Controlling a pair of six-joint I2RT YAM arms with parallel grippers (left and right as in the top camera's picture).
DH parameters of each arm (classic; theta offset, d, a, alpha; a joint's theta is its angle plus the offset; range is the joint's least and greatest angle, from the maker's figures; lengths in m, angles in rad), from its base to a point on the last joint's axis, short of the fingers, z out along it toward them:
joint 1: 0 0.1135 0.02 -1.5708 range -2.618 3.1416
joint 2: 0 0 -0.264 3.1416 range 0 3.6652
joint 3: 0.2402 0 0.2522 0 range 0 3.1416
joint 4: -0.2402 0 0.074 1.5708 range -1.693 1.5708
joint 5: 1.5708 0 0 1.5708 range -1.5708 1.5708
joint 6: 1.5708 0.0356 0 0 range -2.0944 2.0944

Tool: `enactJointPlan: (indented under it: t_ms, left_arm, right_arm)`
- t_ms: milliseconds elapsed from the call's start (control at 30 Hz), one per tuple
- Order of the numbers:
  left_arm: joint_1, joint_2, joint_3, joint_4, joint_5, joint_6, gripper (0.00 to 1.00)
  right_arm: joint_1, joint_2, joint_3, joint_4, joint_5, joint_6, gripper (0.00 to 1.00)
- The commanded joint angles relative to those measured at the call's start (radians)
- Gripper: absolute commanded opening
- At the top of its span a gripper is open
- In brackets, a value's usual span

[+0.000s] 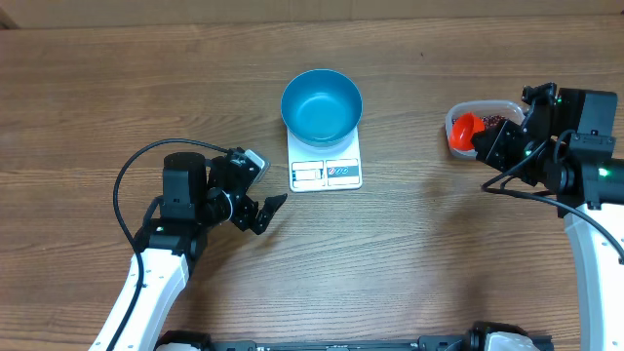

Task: Scoop item into bowl and weigh 150g on scale
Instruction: 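Retract the left gripper away from the scale, then dip the scoop into the red beans with the right gripper and lift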

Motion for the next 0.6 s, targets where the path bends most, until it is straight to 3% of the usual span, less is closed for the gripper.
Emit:
enactJointPlan:
  t_ms: [0, 200, 567]
  left_arm:
    - [-0.008, 0.003, 0.003, 0.003, 0.008, -0.013, 0.99]
    - [-0.008, 0.003, 0.003, 0.003, 0.008, -0.013, 1.00]
    - [-0.009, 0.003, 0.003, 0.003, 0.008, -0.013, 1.00]
  right_arm:
    - [-0.003, -0.001, 0.026, 0.007, 0.006, 0.002, 0.04]
    - [-0.003, 0.012, 0.117, -0.043, 0.012, 0.012, 0.04]
    - [-0.011, 0.319, 0.674, -0.414, 0.175, -0.146, 0.03]
